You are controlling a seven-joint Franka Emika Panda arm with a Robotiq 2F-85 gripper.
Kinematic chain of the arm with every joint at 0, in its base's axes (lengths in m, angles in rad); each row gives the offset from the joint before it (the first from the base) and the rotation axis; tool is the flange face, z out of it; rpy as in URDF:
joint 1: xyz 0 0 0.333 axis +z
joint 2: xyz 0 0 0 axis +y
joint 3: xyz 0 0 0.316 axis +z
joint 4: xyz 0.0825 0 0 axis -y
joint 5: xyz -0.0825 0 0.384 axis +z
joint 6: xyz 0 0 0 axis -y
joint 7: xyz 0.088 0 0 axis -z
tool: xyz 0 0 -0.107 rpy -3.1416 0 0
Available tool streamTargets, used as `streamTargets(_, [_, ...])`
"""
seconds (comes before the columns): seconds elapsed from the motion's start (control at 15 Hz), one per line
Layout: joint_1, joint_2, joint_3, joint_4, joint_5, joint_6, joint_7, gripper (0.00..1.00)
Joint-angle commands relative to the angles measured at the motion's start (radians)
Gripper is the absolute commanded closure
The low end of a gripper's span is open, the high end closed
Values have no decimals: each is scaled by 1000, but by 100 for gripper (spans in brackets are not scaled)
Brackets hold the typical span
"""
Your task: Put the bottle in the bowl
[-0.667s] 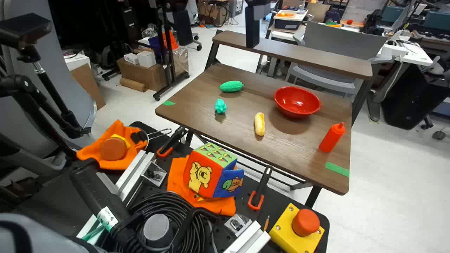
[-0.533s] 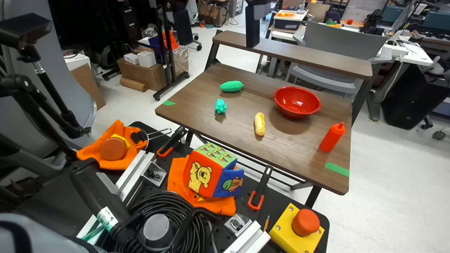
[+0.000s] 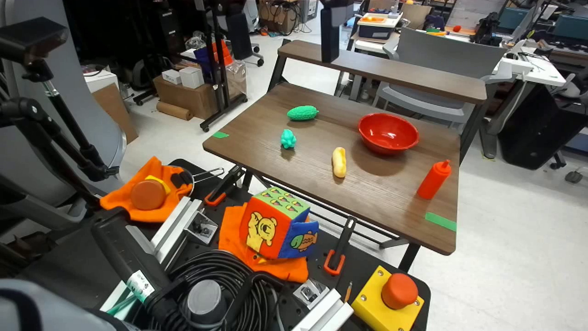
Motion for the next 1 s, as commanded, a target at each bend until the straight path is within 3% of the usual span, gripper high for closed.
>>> streamTargets(0.0, [13, 2, -11, 2, -8, -3, 8, 0])
streamTargets(0.6, [13, 2, -11, 2, -8, -3, 8, 0])
streamTargets(0.93, [6, 91, -31, 95, 11, 48, 8, 0])
